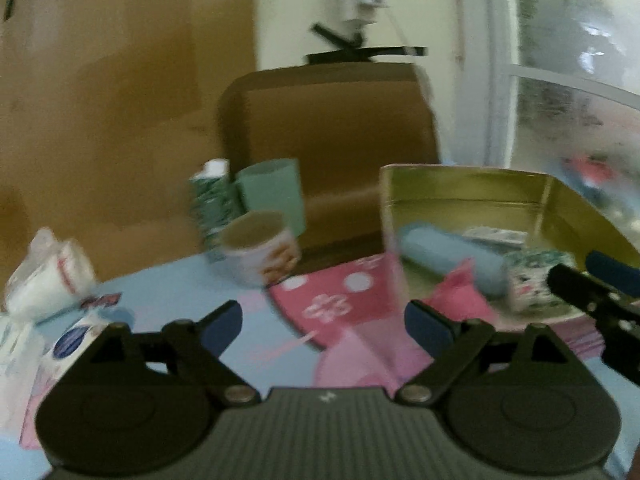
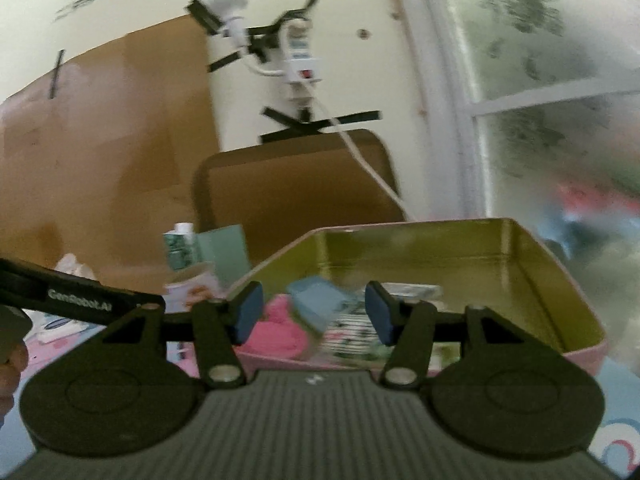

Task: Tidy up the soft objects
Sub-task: 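Move the left gripper back over the table to the green tape dispenser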

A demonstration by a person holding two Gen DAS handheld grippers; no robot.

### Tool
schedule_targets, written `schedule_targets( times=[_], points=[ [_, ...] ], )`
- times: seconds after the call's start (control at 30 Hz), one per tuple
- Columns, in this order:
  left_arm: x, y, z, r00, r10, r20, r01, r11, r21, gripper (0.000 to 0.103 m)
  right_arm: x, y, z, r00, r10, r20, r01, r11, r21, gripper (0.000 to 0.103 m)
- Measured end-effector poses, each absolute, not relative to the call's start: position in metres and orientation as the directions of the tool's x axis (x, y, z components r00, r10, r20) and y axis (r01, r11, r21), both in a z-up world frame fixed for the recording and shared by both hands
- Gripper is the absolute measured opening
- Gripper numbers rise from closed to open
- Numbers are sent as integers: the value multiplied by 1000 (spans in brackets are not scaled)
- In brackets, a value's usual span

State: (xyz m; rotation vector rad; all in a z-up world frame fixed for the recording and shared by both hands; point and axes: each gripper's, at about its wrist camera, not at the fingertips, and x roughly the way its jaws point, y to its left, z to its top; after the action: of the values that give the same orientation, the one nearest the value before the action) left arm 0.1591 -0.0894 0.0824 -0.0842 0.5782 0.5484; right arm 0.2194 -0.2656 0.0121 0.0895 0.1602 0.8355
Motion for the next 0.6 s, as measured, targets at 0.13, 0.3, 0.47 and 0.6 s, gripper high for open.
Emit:
schedule_targets(
  times=[0.13,0.3,0.47,0.6],
  points=[
    [139,-72,78,682,487,-546,-552,832,53,91,202,-249,14,626,772,-111,-763,635,117,60],
    [119,-54,74,670,500,-549,-584,811,26,91,184,-227,14,584,801,-132,-799,596,79,62],
    [103,-38,71,658,509,-554,-610,792,4,91,169,-211,14,556,818,-146,-822,567,45,62],
    [90,-27,69,651,516,-556,-626,779,-10,91,161,-199,15,539,827,-158,-835,549,24,62]
  ],
)
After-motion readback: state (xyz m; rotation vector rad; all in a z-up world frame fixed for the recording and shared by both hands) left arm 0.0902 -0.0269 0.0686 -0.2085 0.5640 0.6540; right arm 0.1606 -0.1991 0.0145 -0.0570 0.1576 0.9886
